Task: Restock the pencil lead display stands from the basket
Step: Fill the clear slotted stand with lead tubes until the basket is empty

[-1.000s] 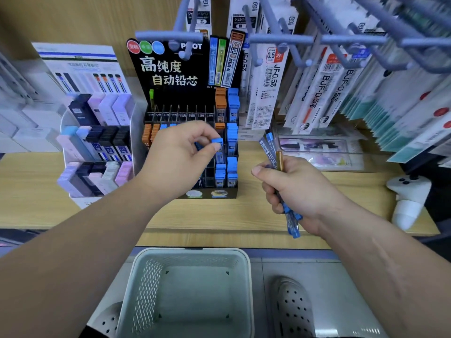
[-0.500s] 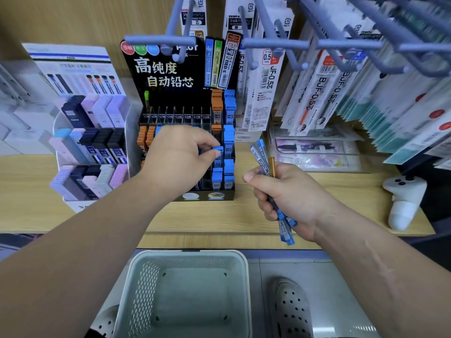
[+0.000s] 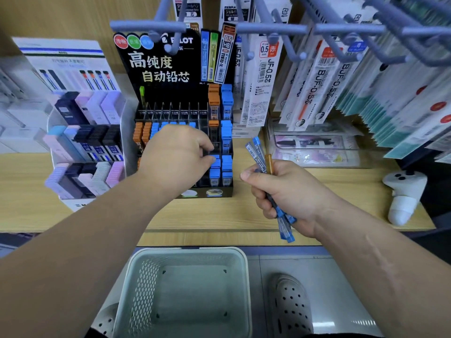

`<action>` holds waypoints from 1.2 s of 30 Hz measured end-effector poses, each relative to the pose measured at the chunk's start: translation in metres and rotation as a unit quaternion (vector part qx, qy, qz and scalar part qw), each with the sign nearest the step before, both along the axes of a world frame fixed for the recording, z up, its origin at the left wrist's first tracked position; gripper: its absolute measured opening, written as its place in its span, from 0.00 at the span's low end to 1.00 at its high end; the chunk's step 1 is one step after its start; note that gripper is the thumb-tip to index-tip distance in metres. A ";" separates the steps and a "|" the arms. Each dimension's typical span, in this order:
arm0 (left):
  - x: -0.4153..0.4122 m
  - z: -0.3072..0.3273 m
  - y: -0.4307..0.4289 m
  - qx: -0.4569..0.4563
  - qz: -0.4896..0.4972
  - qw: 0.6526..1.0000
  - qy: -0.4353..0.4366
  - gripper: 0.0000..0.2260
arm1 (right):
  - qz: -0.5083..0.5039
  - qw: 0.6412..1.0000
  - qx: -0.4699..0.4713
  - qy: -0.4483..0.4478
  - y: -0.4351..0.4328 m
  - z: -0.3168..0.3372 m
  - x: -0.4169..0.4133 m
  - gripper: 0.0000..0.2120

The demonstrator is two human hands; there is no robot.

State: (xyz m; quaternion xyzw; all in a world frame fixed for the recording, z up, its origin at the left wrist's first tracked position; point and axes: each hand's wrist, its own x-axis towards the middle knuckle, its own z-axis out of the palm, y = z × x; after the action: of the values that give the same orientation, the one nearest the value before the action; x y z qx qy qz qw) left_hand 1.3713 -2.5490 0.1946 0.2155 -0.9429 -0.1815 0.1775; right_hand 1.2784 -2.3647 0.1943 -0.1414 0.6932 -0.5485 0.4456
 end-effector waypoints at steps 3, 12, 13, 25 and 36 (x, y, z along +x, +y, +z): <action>0.004 0.000 0.000 0.002 -0.009 1.000 0.004 0.03 | 0.007 0.999 -0.007 -0.032 -0.002 0.002 0.001 0.06; 0.013 0.024 0.025 0.431 -0.012 0.896 0.106 0.01 | 0.123 0.985 -0.045 -0.112 -0.008 0.014 0.012 0.09; 0.014 0.023 0.026 0.445 -0.005 0.890 0.102 0.02 | 0.129 0.984 -0.044 -0.112 -0.009 0.014 0.014 0.08; 0.036 0.023 -0.002 0.500 0.019 0.853 0.146 0.05 | 0.107 0.989 -0.038 -0.091 -0.018 0.020 0.013 0.10; 0.059 0.018 -0.004 0.430 -0.144 0.891 -0.012 0.30 | 0.065 0.992 -0.081 -0.074 -0.039 0.017 0.031 0.07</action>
State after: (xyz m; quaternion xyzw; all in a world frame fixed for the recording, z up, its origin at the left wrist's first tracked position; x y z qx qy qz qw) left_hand 1.4304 -2.5530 0.2129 0.1351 -0.7954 -0.5902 0.0279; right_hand 1.3094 -2.4038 0.2118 -0.1806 0.6011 -0.5819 0.5171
